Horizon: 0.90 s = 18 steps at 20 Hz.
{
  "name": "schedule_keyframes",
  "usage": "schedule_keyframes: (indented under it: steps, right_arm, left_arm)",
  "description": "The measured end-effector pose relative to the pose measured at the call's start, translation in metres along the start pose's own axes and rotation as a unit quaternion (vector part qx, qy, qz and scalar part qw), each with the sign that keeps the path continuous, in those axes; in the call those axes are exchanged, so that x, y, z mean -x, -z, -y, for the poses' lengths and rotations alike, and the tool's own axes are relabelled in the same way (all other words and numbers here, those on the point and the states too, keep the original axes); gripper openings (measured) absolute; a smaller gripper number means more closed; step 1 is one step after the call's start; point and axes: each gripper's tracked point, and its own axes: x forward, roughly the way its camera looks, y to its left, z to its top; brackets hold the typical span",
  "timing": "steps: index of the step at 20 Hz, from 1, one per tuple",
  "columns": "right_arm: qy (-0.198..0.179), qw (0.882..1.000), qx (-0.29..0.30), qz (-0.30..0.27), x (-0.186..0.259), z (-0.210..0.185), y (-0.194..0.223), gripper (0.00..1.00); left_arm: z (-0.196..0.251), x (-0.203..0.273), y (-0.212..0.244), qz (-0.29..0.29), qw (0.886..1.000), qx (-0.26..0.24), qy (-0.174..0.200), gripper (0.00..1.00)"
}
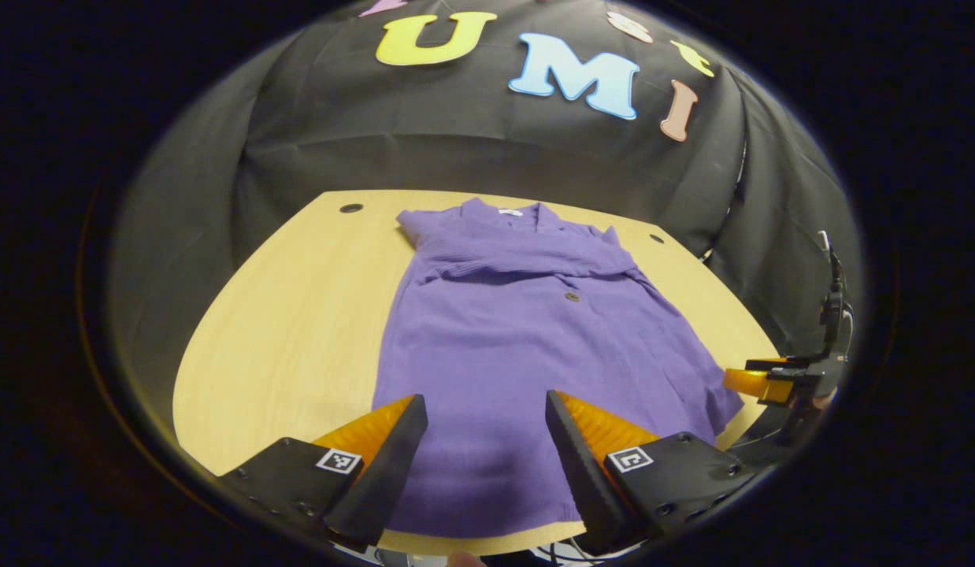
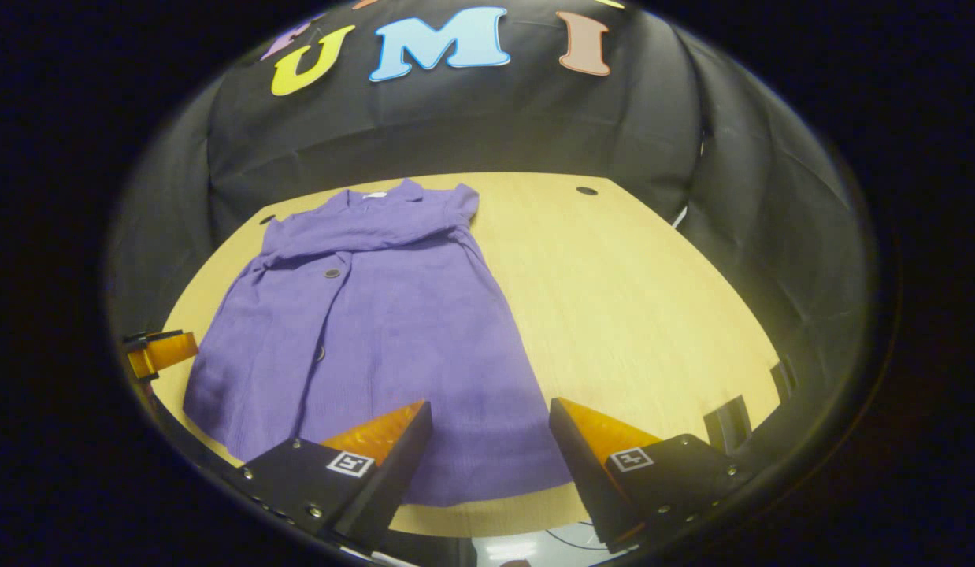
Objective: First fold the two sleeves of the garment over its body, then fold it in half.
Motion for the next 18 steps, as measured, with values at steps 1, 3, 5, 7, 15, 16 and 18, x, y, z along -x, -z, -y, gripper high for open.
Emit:
schedule_keyframes:
  steps: [1, 3, 5, 7, 15, 16, 18]
  right_arm:
    - [0.002, 1.000, -0.002, -0.002, 0.001, 0.003, 0.003, 0.93]
    - [0.008, 1.000, -0.015, -0.008, 0.004, 0.010, 0.012, 0.93]
    - [0.010, 0.999, -0.037, -0.011, 0.003, 0.017, 0.017, 0.93]
    - [0.004, 0.998, -0.060, -0.009, 0.001, 0.020, 0.020, 0.93]
    - [-0.008, 0.994, -0.109, -0.023, -0.007, 0.017, 0.039, 0.93]
    - [-0.014, 0.994, -0.110, -0.024, -0.007, 0.014, 0.040, 0.93]
    - [-0.021, 0.994, -0.103, -0.031, -0.008, 0.006, 0.046, 0.94]
  left_arm:
    - [-0.009, 0.006, 0.008, 0.000, 1.000, -0.001, -0.005, 0.98]
    - [-0.024, 0.018, 0.024, -0.003, 1.000, 0.003, -0.012, 0.95]
    - [-0.036, 0.031, 0.042, -0.010, 1.000, 0.015, -0.014, 0.95]
    - [-0.049, 0.039, 0.055, -0.012, 0.999, 0.025, -0.018, 0.98]
    - [-0.051, 0.043, 0.092, -0.037, 0.998, 0.034, -0.022, 0.98]
    - [-0.049, 0.041, 0.094, -0.038, 0.999, 0.029, -0.023, 0.98]
    - [-0.045, 0.039, 0.093, -0.038, 0.999, 0.023, -0.024, 0.95]
